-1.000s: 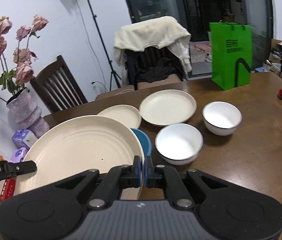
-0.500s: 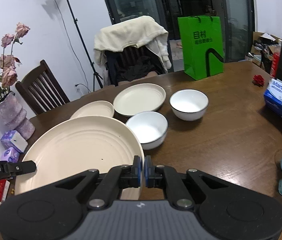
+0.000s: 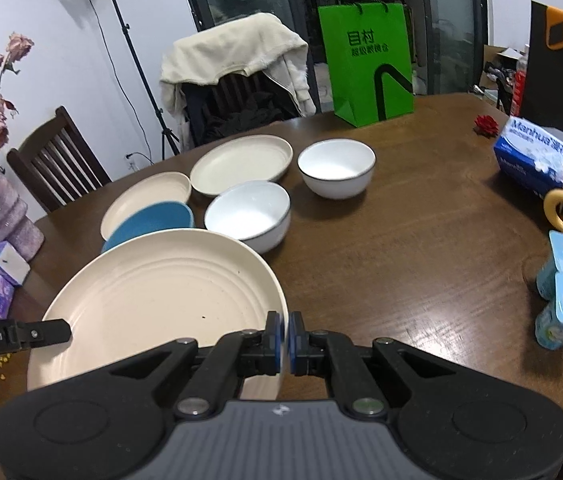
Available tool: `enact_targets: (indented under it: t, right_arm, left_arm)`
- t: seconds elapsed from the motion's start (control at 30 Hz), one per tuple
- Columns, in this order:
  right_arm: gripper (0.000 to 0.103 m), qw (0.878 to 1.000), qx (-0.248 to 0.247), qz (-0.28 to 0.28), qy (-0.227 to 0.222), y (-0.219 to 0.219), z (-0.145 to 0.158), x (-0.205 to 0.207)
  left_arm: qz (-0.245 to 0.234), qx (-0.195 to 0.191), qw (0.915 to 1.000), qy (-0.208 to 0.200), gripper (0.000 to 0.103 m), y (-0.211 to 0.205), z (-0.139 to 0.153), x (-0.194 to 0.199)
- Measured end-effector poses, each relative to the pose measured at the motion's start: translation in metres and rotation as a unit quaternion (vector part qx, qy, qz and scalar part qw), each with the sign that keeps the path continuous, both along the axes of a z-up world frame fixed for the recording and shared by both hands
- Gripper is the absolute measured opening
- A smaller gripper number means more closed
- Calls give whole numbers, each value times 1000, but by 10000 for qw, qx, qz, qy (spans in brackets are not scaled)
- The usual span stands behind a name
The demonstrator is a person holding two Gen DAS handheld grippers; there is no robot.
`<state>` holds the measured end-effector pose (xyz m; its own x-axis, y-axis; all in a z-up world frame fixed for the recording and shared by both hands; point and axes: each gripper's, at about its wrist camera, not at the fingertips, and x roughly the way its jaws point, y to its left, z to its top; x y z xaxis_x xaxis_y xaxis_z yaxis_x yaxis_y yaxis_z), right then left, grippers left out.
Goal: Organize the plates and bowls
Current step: 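Carry the cream plate with both grippers toward the open table area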
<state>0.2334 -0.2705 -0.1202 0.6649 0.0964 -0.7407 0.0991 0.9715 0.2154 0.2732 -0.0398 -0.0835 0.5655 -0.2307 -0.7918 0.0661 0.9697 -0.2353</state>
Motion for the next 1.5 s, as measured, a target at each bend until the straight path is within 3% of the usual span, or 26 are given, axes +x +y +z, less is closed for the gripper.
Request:
enact_targets:
  t: [0.8, 1.5]
  right_arm:
    - [5, 9982, -14, -307, 512, -28, -73, -23]
    - [6, 9975, -149, -247, 648, -24, -116, -25]
  left_arm:
    - [-459, 255, 9971, 543, 10, -29, -71, -5]
    - [-488, 422, 9953, 718, 10, -33, -108, -7]
